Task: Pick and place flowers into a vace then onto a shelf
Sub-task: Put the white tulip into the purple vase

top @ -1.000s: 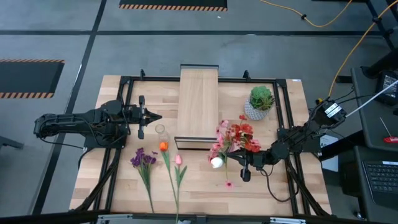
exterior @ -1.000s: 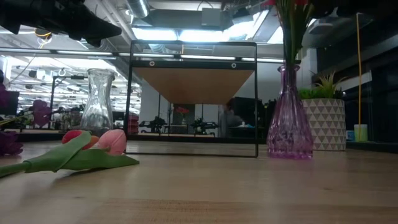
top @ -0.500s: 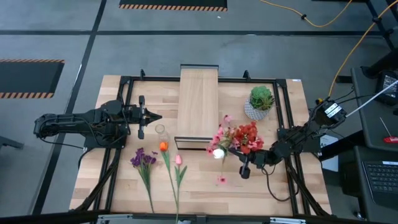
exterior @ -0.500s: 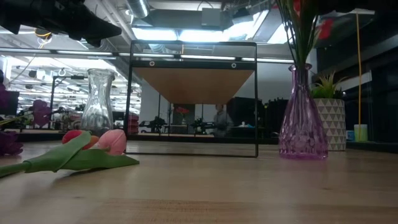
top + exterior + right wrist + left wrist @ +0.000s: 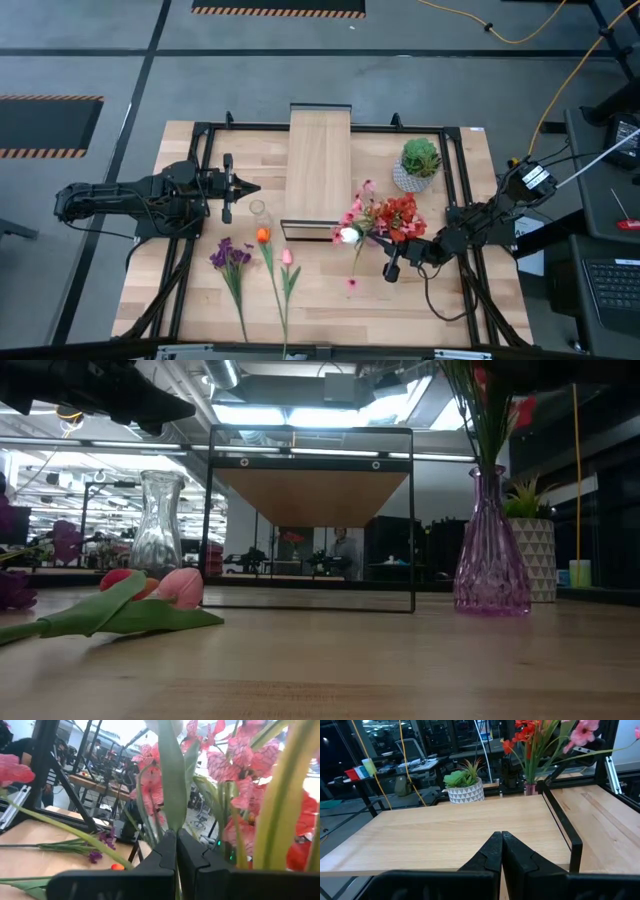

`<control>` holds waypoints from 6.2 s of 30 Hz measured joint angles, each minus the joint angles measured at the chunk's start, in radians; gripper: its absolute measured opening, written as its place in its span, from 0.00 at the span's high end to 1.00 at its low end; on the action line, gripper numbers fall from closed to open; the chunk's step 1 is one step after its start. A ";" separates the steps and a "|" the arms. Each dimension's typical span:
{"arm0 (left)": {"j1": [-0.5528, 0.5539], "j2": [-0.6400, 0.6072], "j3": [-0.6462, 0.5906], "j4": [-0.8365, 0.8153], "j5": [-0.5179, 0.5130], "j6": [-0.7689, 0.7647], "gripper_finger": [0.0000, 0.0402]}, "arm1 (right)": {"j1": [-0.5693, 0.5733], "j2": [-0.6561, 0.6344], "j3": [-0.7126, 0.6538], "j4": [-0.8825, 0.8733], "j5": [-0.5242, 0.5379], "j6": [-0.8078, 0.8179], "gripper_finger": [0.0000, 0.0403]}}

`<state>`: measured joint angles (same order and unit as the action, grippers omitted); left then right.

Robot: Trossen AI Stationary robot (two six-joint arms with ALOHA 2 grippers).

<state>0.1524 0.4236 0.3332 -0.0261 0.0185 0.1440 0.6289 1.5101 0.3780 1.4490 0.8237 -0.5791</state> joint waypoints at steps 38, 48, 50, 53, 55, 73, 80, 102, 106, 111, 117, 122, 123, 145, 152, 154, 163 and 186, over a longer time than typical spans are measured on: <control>0.000 0.000 0.000 0.000 0.000 0.000 0.99 | 0.002 -0.001 0.127 0.075 -0.091 -0.156 1.00; 0.000 0.000 0.000 0.000 0.000 0.000 0.99 | 0.078 -0.001 0.360 -0.369 0.059 -0.008 1.00; 0.000 0.000 0.000 0.000 0.000 0.000 0.99 | 0.092 -0.001 0.412 -0.489 0.113 0.044 1.00; 0.000 0.000 0.000 0.000 0.000 0.000 0.99 | 0.112 -0.001 0.485 -0.668 0.126 0.150 1.00; 0.000 0.000 0.000 0.000 0.000 0.000 0.99 | 0.125 -0.001 0.536 -0.808 0.125 0.244 1.00; 0.000 0.000 0.000 0.000 0.000 0.000 0.99 | 0.207 0.000 0.831 -1.640 0.094 0.915 1.00; 0.000 0.000 0.000 0.000 0.000 0.000 0.99 | 0.227 0.051 0.831 -1.829 0.035 1.161 1.00; 0.000 0.000 0.000 -0.001 0.000 -0.021 0.99 | 0.178 0.316 0.830 -2.068 -0.347 1.755 1.00; 0.000 0.000 0.000 0.000 0.000 -0.019 0.99 | 0.170 0.328 0.830 -2.082 -0.408 1.785 1.00; 0.000 0.000 0.000 -0.001 0.000 -0.019 0.99 | 0.161 0.330 0.830 -2.085 -0.458 1.809 1.00; 0.000 0.000 0.000 -0.001 0.000 -0.019 0.99 | 0.158 0.331 0.820 -2.102 -0.460 1.809 1.00; 0.000 0.000 0.000 -0.001 0.000 -0.019 0.99 | 0.158 0.332 0.810 -2.095 -0.465 1.832 1.00; 0.000 0.000 0.000 0.000 0.000 -0.019 0.99 | 0.158 0.332 0.810 -2.093 -0.473 1.832 1.00; 0.000 0.000 0.000 -0.001 0.000 -0.026 0.99 | 0.082 0.315 0.810 -2.105 -0.705 1.863 0.55; 0.000 0.000 0.000 -0.001 0.000 -0.027 0.99 | 0.072 0.315 0.810 -2.032 -0.721 1.828 0.56; 0.000 0.000 0.000 -0.001 0.000 -0.027 0.99 | 0.078 0.315 0.821 -2.017 -0.721 1.807 0.57; 0.000 0.000 0.000 -0.001 0.000 -0.029 0.99 | 0.127 0.371 0.918 -2.035 -0.617 1.748 0.65; 0.000 0.000 0.000 -0.001 0.000 -0.054 0.99 | 0.133 0.379 0.919 -1.990 -0.642 1.705 0.92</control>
<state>0.1524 0.4232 0.3332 -0.0273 0.0187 0.0904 0.7620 1.8889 1.2968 -0.5405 0.1814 1.1259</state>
